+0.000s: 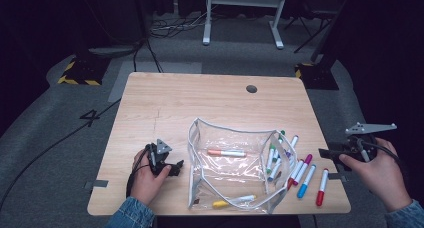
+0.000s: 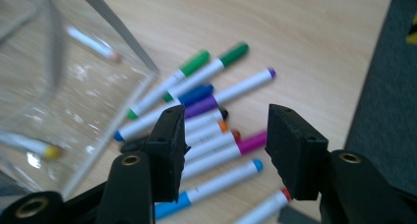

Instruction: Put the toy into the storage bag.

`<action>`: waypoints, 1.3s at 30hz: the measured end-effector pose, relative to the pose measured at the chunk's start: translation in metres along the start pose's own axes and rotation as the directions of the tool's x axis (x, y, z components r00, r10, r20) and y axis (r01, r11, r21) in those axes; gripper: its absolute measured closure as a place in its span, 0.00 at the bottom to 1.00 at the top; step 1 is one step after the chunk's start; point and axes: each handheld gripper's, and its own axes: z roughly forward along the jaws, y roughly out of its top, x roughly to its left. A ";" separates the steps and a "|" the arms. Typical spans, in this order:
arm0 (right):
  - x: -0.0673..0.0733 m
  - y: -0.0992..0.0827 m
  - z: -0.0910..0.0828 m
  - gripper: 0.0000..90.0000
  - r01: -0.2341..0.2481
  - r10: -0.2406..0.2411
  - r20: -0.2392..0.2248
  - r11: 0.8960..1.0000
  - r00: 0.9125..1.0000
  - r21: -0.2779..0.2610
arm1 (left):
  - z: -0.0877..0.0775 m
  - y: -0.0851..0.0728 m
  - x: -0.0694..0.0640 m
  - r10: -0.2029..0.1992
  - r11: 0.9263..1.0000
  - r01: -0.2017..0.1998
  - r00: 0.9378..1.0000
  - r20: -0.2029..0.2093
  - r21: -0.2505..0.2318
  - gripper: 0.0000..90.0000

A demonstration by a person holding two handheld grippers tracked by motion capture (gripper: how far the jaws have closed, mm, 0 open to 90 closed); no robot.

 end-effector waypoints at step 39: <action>-0.034 -0.067 0.036 0.86 -0.185 0.184 0.028 0.962 0.983 0.199 | 0.000 0.000 0.000 0.002 1.000 -0.002 1.000 -0.004 -0.003 0.12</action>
